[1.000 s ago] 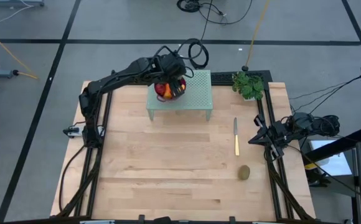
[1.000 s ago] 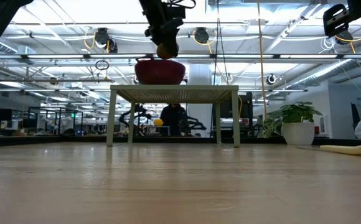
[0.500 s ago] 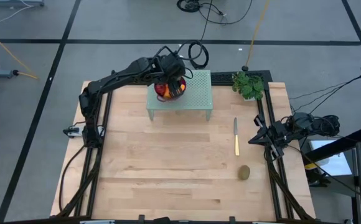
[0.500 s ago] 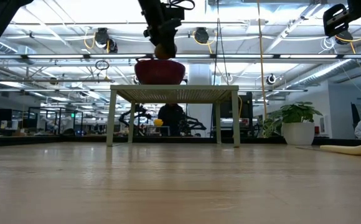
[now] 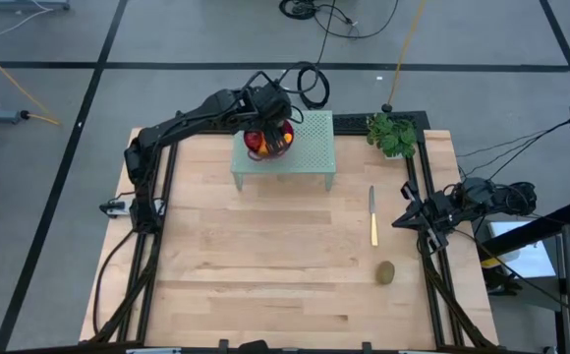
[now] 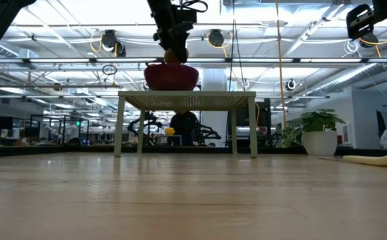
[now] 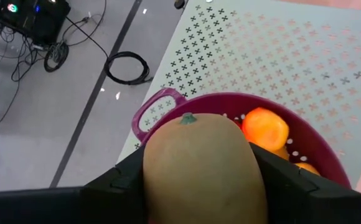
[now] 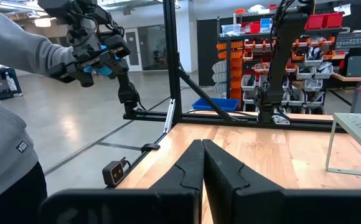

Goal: Pick & Place Fruit
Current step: Put the top kiwi into the violet strainer bowl on the shelf

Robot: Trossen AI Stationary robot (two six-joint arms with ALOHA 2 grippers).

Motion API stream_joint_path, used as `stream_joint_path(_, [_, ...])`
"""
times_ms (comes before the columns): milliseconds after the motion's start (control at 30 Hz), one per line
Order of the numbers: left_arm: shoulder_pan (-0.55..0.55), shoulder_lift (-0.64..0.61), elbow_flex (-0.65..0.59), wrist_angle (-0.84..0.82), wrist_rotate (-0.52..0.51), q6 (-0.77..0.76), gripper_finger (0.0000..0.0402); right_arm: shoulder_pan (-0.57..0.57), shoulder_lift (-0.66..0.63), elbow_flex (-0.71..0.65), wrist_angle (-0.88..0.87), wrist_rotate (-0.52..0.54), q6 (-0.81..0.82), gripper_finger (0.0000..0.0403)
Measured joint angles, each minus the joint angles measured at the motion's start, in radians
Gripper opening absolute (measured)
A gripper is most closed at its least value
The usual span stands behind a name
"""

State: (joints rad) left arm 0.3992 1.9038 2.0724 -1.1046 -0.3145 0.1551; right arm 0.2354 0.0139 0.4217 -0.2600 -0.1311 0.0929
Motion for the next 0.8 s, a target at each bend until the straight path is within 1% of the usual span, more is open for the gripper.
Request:
stream_joint_path(67, [0.001, 0.0, 0.0, 0.0, 0.0, 0.0, 0.0226, 0.0, 0.0, 0.0, 0.0, 0.0, 0.0, 0.0])
stream_joint_path(133, [0.001, 0.003, 0.0, 0.005, -0.001, -0.001, 0.0228, 0.0, 0.0, 0.0, 0.0, 0.0, 0.0, 0.0])
stream_joint_path(333, [0.0, 0.007, 0.0, 0.009, 0.0, 0.004, 0.0206, 0.0, 0.0, 0.0, 0.0, 0.0, 0.0, 0.0])
stream_joint_path(400, [0.001, 0.007, 0.0, 0.008, 0.0, 0.0, 0.0205, 0.0, 0.0, 0.0, 0.0, 0.0, 0.0, 0.0])
stream_joint_path(600, [0.006, 0.007, -0.001, 0.008, 0.0, 0.0, 0.0236, 0.0, 0.0, 0.0, 0.0, 0.0, 0.0, 0.0])
stream_joint_path(700, [0.006, 0.007, -0.001, 0.008, 0.0, -0.003, 0.0238, 0.0, 0.0, 0.001, 0.0, 0.0, 0.0, 0.0])
stream_joint_path(800, [0.008, 0.007, -0.001, 0.007, 0.001, -0.003, 0.0228, 0.0, 0.0, 0.001, 0.0, 0.0, 0.0, 0.0])
